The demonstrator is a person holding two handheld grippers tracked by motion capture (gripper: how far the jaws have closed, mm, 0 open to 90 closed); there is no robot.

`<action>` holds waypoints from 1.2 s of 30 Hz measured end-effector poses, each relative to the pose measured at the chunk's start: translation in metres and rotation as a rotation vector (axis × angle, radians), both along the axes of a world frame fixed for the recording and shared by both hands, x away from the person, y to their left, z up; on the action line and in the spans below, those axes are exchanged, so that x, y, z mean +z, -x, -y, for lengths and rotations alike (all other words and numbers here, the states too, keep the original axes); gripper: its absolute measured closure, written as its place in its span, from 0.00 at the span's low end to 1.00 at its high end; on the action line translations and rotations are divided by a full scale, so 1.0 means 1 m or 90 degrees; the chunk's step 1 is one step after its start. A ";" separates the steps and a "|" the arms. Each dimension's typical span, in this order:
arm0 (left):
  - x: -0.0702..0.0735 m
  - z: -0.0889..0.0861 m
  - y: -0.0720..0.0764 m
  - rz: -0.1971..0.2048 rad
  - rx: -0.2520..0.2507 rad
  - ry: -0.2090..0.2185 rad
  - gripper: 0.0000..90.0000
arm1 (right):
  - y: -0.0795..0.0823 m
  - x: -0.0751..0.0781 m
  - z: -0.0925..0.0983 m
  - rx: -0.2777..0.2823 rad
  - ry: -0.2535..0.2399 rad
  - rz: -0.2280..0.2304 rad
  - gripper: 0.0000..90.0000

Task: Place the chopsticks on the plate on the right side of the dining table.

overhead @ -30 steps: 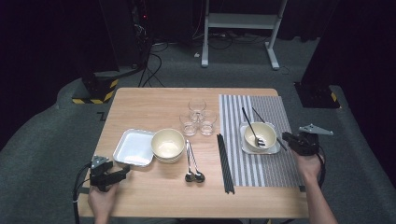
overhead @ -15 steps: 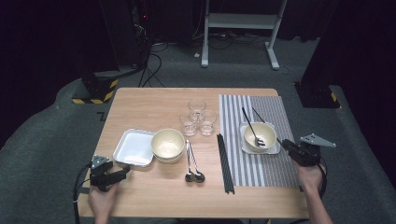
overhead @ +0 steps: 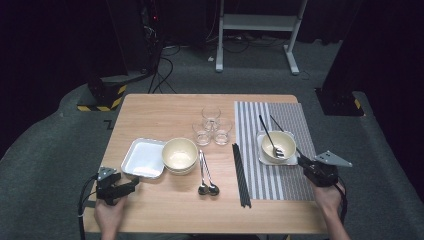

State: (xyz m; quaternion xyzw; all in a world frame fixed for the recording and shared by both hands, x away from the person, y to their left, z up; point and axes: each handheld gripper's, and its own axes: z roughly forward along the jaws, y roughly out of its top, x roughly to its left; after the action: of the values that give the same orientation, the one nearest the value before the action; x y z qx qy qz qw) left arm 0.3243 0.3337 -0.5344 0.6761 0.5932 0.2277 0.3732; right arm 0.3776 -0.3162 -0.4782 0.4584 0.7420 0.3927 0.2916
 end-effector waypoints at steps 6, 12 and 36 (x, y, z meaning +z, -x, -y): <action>0.000 0.000 0.000 0.000 -0.001 0.000 0.22 | 0.006 -0.003 -0.012 0.017 0.016 0.001 0.88; 0.000 0.000 0.000 -0.002 -0.002 -0.005 0.22 | 0.012 -0.005 -0.021 0.040 0.001 0.000 0.87; 0.000 0.000 0.000 0.000 -0.001 0.002 0.22 | 0.013 -0.015 -0.076 0.124 -0.037 -0.033 0.85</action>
State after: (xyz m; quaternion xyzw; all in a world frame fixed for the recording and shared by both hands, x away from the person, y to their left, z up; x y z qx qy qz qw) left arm 0.3243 0.3339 -0.5344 0.6759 0.5929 0.2265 0.3747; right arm 0.3649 -0.2406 -0.4930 0.4023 0.7786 0.4289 0.2191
